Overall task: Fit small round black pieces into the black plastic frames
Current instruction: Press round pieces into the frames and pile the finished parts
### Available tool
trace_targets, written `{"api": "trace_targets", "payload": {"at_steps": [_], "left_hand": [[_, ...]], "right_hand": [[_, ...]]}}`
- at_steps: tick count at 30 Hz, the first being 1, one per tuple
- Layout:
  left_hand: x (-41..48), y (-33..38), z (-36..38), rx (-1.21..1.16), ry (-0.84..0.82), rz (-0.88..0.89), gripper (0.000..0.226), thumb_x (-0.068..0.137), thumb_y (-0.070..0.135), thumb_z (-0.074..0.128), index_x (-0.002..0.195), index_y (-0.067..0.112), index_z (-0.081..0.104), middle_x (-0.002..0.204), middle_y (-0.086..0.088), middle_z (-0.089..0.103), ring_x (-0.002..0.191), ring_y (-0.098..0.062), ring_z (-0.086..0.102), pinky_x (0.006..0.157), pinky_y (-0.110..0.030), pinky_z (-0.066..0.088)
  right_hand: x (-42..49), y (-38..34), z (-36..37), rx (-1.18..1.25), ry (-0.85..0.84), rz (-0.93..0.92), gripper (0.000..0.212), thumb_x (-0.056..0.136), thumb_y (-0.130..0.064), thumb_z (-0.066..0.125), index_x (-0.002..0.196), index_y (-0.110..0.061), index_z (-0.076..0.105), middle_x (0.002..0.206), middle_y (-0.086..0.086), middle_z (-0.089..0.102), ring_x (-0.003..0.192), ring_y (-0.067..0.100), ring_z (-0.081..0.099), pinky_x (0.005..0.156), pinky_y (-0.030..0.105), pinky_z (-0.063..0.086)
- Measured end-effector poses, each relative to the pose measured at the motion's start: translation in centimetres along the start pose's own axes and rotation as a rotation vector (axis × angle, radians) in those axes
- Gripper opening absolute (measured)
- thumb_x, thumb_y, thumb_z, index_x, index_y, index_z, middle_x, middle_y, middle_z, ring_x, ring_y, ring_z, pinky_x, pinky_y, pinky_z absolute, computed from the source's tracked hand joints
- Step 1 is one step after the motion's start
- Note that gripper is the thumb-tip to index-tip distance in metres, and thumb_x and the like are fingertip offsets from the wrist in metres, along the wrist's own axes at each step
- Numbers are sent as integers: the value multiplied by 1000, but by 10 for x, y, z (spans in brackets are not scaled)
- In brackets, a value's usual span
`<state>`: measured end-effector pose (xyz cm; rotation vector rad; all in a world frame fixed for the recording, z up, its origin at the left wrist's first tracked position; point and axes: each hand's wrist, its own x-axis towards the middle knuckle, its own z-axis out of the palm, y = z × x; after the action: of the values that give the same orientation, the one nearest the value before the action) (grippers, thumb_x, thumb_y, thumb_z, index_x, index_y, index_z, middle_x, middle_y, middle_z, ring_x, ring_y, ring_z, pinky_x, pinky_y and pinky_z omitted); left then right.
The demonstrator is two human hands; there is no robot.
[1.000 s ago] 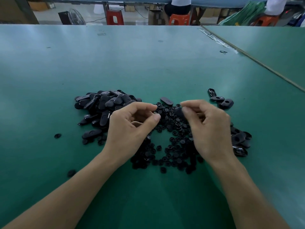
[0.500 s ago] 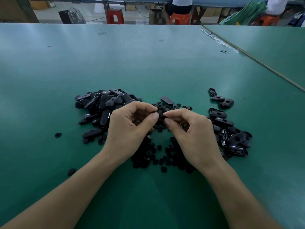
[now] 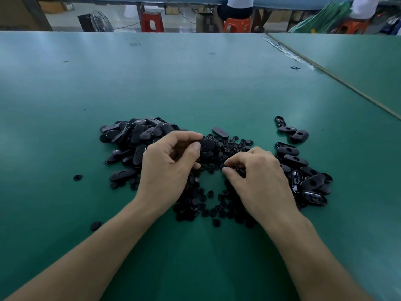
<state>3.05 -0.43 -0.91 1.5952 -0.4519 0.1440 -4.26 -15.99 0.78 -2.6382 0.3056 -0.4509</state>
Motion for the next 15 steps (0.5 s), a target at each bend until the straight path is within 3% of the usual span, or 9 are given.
{"api": "trace_targets", "payload": {"at_steps": [5,10,15], "left_hand": [[0,2,1,-35,5,-11,21,91,8,69,94,28,73,82,7,75,72,-14,71,65,-20,56],[0,2,1,-37,-1,-13,16,85,16,72,91,31,73,81,5,75,74,-15,73,68,-22,57],[-1,2,1,-6,-22,6,16,83,17,74,91,32,74,84,6,77,79,-14,74,75,-25,58]], "right_hand": [[2,0,1,8,-10,11,12,94,-34,68,101,-27,75,93,-6,57,99,18,55,92,33,47],[3,1,1,118,97,-13,9,94,-28,69,97,-23,76,89,-6,67,91,16,62,85,34,51],[3,-6,2,374,199,-51,9,93,-16,71,100,-18,75,87,-10,71,82,2,65,78,11,49]]}}
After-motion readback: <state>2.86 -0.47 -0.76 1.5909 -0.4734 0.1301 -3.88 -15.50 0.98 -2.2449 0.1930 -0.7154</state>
